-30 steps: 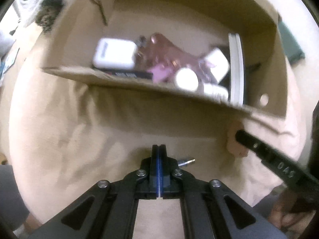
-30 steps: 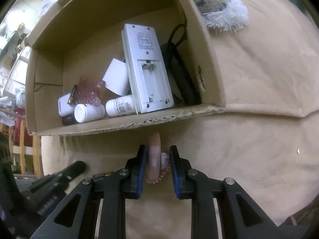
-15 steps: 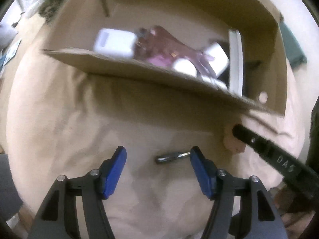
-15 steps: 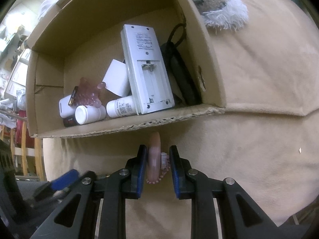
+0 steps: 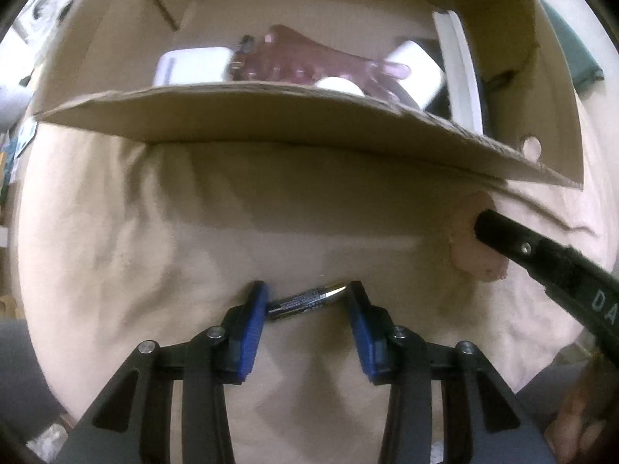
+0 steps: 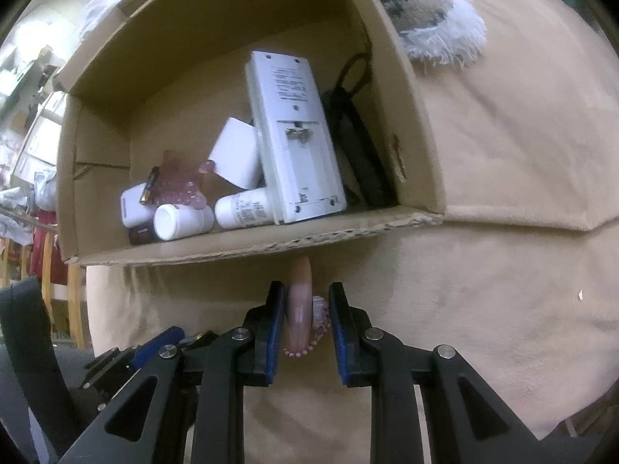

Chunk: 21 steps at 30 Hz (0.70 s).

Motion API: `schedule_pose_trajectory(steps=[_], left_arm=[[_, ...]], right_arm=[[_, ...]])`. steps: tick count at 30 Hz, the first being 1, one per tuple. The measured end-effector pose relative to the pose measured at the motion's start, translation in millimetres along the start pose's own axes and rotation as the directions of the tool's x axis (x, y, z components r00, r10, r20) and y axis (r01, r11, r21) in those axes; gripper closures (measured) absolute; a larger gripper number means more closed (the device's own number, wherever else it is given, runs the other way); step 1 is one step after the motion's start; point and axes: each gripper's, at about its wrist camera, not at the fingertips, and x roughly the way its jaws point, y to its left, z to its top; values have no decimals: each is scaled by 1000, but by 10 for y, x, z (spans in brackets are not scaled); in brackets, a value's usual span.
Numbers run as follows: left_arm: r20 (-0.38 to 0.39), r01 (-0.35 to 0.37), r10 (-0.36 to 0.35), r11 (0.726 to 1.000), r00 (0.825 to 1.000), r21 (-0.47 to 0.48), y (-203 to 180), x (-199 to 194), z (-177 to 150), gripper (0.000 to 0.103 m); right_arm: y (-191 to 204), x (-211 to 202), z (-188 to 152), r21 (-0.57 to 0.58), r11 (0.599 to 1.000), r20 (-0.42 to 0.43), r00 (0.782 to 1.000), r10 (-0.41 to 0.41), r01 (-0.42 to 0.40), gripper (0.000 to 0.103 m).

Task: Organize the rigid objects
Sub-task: 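Carry the battery into the box with left tool while right tool carries pink item inside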

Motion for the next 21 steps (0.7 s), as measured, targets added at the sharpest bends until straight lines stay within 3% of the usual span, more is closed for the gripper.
schedule_pose_trajectory(steps=[5,10,17,21], left_arm=[[23,-27,29,998,999,-49,280,-256,47,65],[112,-34,41,997,993,-65,427,-719,164,65],[256,-22,34,999,966,-48,445,-1441,430,65],[300,-12,16,1000,954,-14,372,-1385,676,65]], right_arm=[[100,-198,-44,-31,999,24,999,37,-37,79],[261,-537,-53,-82,993,74,993,89,-83,79],[452,-901,143,-142,984,149,980,132,-111,79],[531,-1040,351,-170,978,192,970,149,-116,79]])
